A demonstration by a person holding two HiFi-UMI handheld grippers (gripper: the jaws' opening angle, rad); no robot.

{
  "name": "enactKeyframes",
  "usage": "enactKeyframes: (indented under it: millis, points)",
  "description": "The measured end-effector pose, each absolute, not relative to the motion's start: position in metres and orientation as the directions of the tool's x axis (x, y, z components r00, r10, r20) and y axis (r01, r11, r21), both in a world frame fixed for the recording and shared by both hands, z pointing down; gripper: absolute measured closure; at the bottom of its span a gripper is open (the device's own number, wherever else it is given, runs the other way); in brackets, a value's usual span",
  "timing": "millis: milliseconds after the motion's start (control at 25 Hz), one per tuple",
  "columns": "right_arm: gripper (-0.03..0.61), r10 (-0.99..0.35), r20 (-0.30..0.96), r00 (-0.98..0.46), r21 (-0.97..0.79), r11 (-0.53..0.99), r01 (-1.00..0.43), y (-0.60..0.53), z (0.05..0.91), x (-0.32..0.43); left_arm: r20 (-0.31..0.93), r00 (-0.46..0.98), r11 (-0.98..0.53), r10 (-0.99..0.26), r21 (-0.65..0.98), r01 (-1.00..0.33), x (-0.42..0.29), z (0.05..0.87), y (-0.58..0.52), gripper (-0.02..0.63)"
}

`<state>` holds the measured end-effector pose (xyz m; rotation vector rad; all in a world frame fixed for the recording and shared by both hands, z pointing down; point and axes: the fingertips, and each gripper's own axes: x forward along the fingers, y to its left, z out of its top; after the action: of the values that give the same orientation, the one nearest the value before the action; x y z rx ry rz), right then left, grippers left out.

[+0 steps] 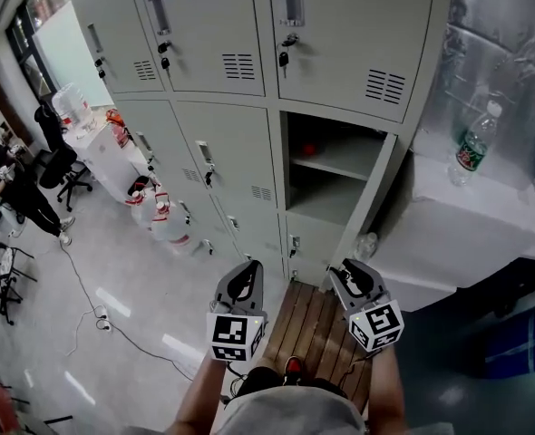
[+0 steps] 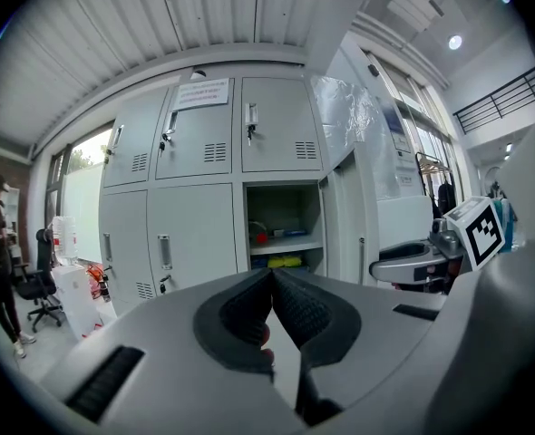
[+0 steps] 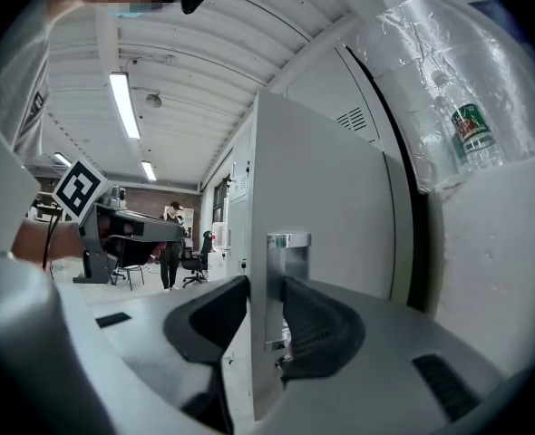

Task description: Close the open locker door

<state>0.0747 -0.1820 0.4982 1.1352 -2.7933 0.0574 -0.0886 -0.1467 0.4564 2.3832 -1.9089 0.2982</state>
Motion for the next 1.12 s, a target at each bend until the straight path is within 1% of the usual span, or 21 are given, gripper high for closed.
enactKeyframes:
  millis: [360, 920, 1000, 1120]
  points:
    - [0.454, -0.670, 0.143, -0.729, 0.018, 0.738, -0.674, -0.198, 0.499, 0.036, 0.183, 0.160, -0.174, -0.970, -0.062, -0.983, -0.120, 0.454, -0.155, 0.591]
    - [0.465, -0.686, 0.142, -0.714, 0.045, 0.725, -0.687, -0.251, 0.498, -0.026, 0.203, 0.159, -0.171, -0.966, -0.043, -0.984, -0.163, 0.462, -0.220, 0.592]
    - [0.471, -0.694, 0.142, -0.706, 0.043, 0.717, -0.696, -0.261, 0.498, -0.033, 0.207, 0.164, -0.176, -0.965, -0.041, -0.983, -0.168, 0.462, -0.232, 0.592]
    - [0.499, -0.703, 0.146, -0.696, 0.040, 0.708, -0.705, -0.277, 0.498, -0.041, 0.210, 0.171, -0.182, -0.963, -0.038, -0.982, -0.177, 0.463, -0.251, 0.592]
